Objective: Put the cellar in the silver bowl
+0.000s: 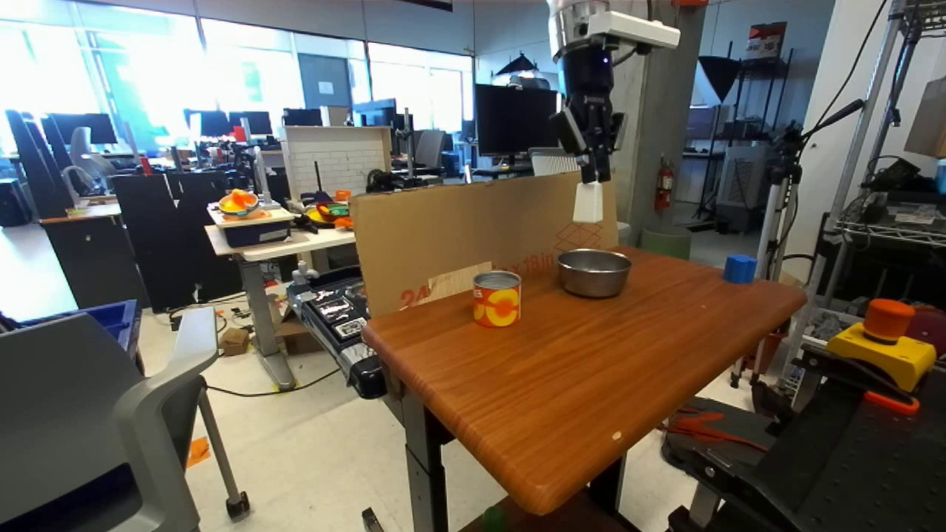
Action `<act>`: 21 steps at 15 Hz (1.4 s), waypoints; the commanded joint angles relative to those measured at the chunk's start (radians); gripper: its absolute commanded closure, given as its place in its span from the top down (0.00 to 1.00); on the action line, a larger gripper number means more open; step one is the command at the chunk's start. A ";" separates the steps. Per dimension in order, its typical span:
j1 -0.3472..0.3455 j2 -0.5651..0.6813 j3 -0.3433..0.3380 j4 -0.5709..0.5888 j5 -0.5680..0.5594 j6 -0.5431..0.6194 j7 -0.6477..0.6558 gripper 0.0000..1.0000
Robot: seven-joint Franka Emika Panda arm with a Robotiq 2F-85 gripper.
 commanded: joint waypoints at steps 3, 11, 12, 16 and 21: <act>-0.018 -0.003 0.019 -0.074 -0.018 0.013 -0.028 0.07; -0.002 0.047 0.006 -0.102 -0.041 0.141 0.051 0.07; 0.000 0.055 0.004 -0.105 -0.044 0.166 0.065 0.07; 0.009 0.086 0.000 -0.100 -0.067 0.207 0.111 0.07; 0.011 0.086 0.003 -0.118 -0.083 0.202 0.129 0.69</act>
